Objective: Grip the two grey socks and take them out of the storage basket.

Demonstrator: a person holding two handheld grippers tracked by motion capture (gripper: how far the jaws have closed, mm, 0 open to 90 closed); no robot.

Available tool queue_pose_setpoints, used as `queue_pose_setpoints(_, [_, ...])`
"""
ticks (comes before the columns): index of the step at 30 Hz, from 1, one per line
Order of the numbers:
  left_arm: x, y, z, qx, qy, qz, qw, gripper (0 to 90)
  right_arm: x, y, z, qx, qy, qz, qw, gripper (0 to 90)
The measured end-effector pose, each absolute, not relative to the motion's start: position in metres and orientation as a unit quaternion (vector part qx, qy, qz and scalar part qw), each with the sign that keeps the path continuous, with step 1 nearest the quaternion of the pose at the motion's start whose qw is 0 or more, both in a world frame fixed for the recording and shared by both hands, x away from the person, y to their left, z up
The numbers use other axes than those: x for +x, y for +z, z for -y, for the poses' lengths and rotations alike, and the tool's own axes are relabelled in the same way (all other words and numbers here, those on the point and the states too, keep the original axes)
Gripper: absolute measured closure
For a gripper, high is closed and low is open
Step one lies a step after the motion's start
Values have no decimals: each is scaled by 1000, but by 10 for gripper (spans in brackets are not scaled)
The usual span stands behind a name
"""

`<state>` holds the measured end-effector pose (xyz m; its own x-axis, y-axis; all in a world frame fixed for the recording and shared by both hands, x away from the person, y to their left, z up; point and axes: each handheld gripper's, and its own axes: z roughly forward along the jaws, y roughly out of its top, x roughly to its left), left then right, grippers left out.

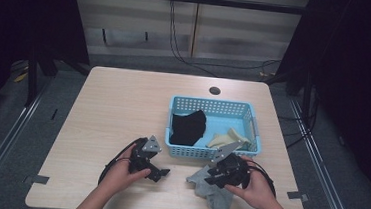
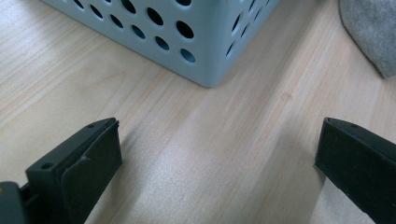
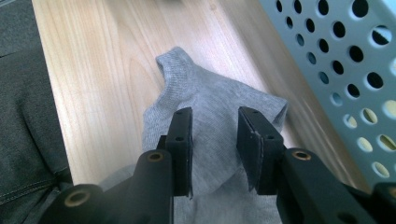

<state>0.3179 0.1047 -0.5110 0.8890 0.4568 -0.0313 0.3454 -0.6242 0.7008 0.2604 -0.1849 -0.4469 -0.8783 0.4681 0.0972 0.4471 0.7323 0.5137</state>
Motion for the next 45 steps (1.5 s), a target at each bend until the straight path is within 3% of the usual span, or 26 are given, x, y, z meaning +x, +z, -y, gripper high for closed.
queue_pose_setpoints(3, [318, -511, -105, 898, 76, -222, 371, 0, 260, -447, 185, 245, 273, -930, 20, 660])
queue_pose_setpoints(10, [318, -511, -105, 898, 75, -224, 371, 0, 259, -446, 185, 250, 284, -925, 17, 560])
queue_pose_setpoints(13, [318, -511, -105, 898, 75, -224, 371, 0, 259, -445, 187, 250, 298, -921, 23, 442])
queue_pose_setpoints(19, [318, -511, -105, 898, 75, -224, 371, 0, 257, -442, 189, 262, 309, -914, 16, 311])
queue_pose_setpoints(45, [318, -511, -105, 898, 75, -224, 371, 0, 248, -441, 224, 262, 329, -907, 23, 238])
